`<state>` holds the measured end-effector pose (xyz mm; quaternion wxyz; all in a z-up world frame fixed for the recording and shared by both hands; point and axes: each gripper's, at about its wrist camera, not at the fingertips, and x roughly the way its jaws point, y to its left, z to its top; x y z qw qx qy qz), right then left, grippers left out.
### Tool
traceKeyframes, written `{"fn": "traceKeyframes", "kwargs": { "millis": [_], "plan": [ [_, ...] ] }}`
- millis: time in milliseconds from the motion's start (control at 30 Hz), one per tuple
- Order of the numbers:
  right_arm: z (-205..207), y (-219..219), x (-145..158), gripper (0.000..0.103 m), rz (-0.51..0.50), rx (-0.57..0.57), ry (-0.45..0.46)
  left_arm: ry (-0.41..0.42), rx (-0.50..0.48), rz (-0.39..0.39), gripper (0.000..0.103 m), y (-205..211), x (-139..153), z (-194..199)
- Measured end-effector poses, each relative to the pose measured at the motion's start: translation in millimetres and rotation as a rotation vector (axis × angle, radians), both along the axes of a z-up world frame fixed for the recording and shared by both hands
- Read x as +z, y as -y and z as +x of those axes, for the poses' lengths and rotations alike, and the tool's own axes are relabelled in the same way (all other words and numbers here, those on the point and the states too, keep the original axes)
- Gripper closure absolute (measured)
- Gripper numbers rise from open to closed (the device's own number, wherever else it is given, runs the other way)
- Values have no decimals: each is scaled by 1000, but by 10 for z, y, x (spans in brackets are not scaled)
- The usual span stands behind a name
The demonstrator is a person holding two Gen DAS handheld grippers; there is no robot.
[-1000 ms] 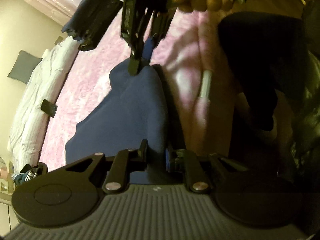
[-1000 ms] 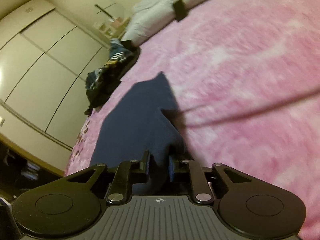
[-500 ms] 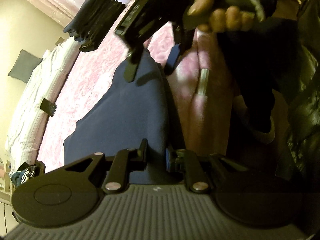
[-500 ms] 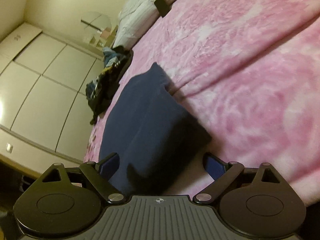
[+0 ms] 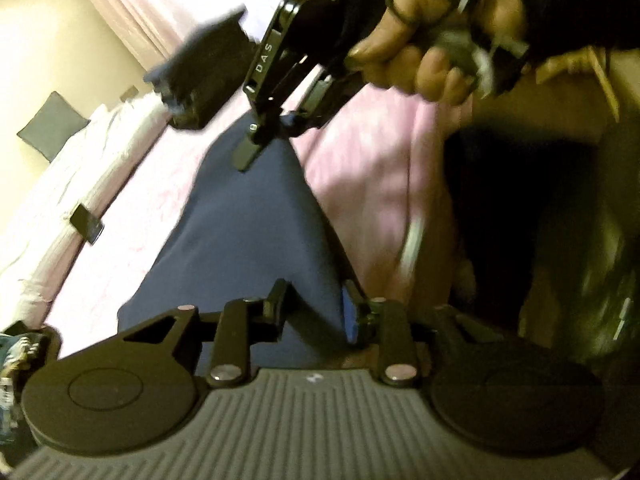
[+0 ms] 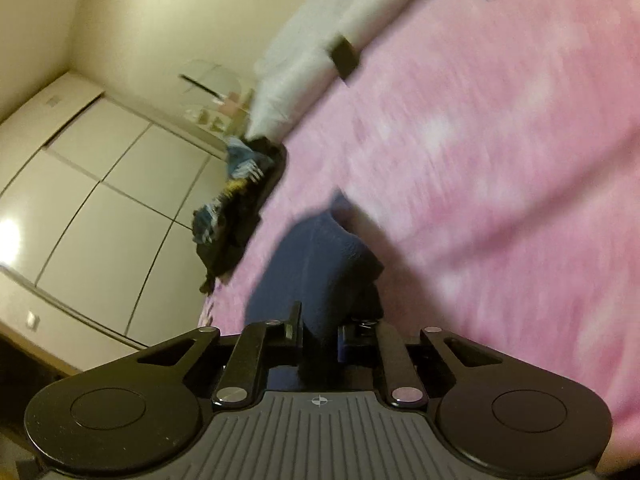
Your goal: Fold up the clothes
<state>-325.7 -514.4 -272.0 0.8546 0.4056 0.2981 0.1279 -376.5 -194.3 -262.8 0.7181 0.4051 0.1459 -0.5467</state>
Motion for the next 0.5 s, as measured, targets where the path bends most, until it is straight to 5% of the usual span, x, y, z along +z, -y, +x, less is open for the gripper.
{"fn": "traceKeyframes", "kwargs": {
  "millis": [200, 367, 500],
  "plan": [
    [-104, 268, 723, 91, -318, -58, 100, -81, -27, -142, 70, 103, 262, -8],
    [-230, 322, 462, 91, -271, -107, -2, -72, -30, -123, 67, 194, 188, 6],
    [-270, 156, 616, 91, -249, -74, 41, -75, -15, -143, 58, 198, 255, 5]
  ]
}}
